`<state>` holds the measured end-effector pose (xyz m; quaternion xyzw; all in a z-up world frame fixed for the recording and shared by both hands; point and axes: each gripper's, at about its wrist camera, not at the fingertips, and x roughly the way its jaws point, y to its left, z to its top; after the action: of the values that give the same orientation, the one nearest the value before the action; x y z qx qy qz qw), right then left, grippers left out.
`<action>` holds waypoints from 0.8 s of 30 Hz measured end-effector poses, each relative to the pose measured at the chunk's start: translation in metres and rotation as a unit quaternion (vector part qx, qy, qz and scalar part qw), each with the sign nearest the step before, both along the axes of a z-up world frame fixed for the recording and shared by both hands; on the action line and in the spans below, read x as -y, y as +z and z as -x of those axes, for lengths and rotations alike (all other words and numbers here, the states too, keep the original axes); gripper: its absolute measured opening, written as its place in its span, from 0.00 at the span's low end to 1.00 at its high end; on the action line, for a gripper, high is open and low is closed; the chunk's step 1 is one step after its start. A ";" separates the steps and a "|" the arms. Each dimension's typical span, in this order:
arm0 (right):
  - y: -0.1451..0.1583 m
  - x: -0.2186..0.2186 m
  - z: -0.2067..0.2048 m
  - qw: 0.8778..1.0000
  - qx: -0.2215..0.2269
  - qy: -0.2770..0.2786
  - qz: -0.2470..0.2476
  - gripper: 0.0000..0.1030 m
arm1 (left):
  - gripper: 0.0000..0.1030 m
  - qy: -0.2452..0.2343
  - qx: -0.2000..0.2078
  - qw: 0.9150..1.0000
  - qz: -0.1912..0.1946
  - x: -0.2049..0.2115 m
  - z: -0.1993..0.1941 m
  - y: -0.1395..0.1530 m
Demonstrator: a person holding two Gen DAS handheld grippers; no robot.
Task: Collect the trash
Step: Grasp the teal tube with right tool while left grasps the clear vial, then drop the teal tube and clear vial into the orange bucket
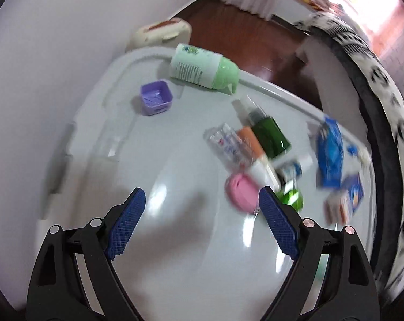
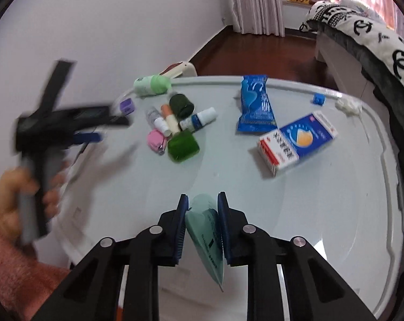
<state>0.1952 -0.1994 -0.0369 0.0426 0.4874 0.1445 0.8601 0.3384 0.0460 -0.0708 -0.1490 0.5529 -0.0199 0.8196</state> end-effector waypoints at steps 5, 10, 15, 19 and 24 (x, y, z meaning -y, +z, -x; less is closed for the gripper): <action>-0.011 0.011 0.003 0.999 0.003 -0.015 -0.036 0.22 | 0.82 0.048 -0.024 0.998 0.011 0.008 -0.032 -0.015; -0.003 0.015 0.004 0.998 0.021 -0.008 -0.059 0.22 | 0.77 0.067 -0.044 0.997 0.002 0.018 -0.048 -0.027; 0.003 0.028 0.002 0.996 0.025 -0.017 -0.088 0.22 | 0.27 0.060 -0.010 0.998 0.020 0.031 -0.046 -0.020; 0.009 0.032 0.003 0.994 0.031 -0.023 -0.099 0.22 | 0.26 0.048 -0.009 0.999 0.019 0.032 -0.041 -0.020; 0.017 0.029 0.007 0.994 0.047 -0.021 -0.100 0.22 | 0.24 0.032 0.022 0.999 0.038 0.020 -0.016 0.003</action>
<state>0.1885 -0.2287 -0.0196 0.1319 0.4288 0.1765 0.8761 0.3548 0.0258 -0.0675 -0.1967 0.5282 -0.0180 0.8258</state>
